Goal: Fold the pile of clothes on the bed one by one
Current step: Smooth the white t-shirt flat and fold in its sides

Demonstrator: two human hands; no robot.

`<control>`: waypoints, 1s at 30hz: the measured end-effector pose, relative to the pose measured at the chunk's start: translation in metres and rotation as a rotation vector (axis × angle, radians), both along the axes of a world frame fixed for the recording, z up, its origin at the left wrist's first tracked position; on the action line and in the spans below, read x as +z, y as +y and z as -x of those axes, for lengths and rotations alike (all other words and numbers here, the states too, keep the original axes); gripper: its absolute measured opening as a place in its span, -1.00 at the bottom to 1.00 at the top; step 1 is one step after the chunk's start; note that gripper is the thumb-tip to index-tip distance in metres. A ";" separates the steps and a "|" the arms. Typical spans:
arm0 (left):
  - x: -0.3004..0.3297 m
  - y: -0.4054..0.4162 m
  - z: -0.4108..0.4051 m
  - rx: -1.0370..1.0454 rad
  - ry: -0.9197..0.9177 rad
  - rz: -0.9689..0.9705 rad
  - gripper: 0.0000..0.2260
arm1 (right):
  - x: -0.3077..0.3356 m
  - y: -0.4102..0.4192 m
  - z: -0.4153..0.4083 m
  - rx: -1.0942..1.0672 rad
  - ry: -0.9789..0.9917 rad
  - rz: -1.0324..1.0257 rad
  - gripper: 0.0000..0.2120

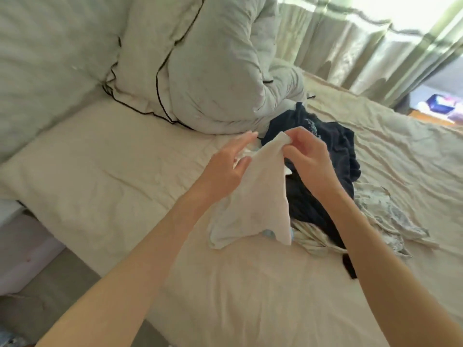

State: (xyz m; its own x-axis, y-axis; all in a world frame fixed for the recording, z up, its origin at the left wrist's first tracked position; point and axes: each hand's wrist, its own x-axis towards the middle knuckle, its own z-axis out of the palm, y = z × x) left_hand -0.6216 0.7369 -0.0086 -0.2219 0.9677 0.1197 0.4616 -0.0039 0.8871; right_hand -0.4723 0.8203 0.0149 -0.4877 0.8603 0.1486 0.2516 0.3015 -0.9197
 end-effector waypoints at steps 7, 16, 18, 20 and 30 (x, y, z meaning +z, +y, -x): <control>0.107 -0.027 0.014 -0.028 -0.162 -0.088 -0.78 | 0.113 -0.022 0.031 0.167 0.205 0.020 -0.82; 0.180 -0.089 0.047 -0.087 -0.086 -0.126 -0.80 | 0.194 -0.069 0.054 0.494 0.226 0.058 -0.78; 0.195 -0.098 0.053 -0.065 0.012 -0.140 -0.84 | 0.208 -0.077 0.058 0.482 0.219 0.033 -0.78; 0.207 -0.105 0.059 -0.016 0.131 -0.155 -0.86 | 0.221 -0.083 0.062 0.426 0.140 -0.060 -0.77; 0.247 -0.123 0.089 0.085 0.376 -0.090 -0.93 | 0.259 -0.090 0.075 0.317 -0.320 -0.560 -0.69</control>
